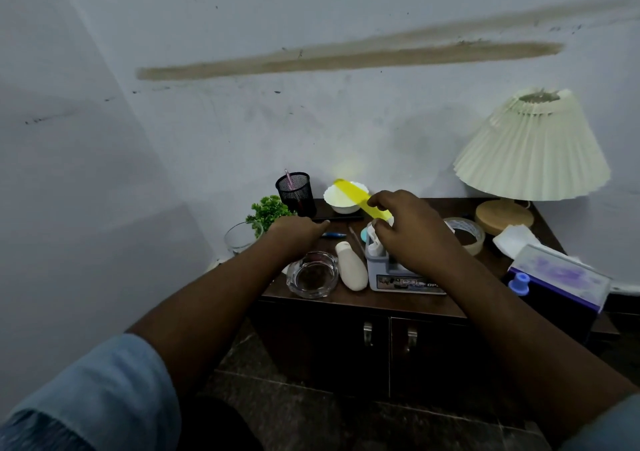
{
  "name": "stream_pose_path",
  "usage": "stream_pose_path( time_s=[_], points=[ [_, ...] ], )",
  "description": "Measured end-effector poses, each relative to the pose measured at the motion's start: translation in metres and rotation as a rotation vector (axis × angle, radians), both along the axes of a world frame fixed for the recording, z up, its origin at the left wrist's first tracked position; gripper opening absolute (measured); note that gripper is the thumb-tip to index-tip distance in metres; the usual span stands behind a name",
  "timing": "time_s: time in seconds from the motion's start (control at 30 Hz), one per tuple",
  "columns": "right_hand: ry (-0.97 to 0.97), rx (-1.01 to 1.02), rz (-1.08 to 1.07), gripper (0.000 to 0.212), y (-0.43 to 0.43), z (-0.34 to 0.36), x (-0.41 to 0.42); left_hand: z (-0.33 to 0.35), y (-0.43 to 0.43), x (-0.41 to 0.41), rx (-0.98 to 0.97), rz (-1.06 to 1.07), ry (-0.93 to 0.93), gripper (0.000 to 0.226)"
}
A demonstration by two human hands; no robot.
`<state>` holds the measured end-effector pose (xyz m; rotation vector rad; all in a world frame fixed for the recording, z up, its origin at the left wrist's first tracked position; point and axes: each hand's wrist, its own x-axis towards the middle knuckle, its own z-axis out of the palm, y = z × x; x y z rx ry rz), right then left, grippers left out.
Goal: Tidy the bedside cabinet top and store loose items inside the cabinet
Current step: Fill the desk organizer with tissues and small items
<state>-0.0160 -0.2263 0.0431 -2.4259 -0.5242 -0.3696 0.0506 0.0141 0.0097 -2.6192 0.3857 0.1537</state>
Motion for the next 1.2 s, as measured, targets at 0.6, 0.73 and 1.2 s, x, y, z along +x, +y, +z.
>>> stream_pose_path(
  time_s=[0.6,0.73,1.2],
  points=[
    [0.278,0.485,0.05,0.029,0.0,0.0,0.007,0.088,-0.014,-0.036,-1.43,0.118,0.148,0.083],
    [0.521,0.747,0.145,0.033,0.0,0.006,0.003,0.073,-0.028,-0.061,-1.877,0.173,0.274,0.075],
    [0.392,0.674,0.16,0.01,-0.006,0.0,0.002,0.031,-0.049,-0.051,-2.214,0.397,0.267,0.044]
  ],
)
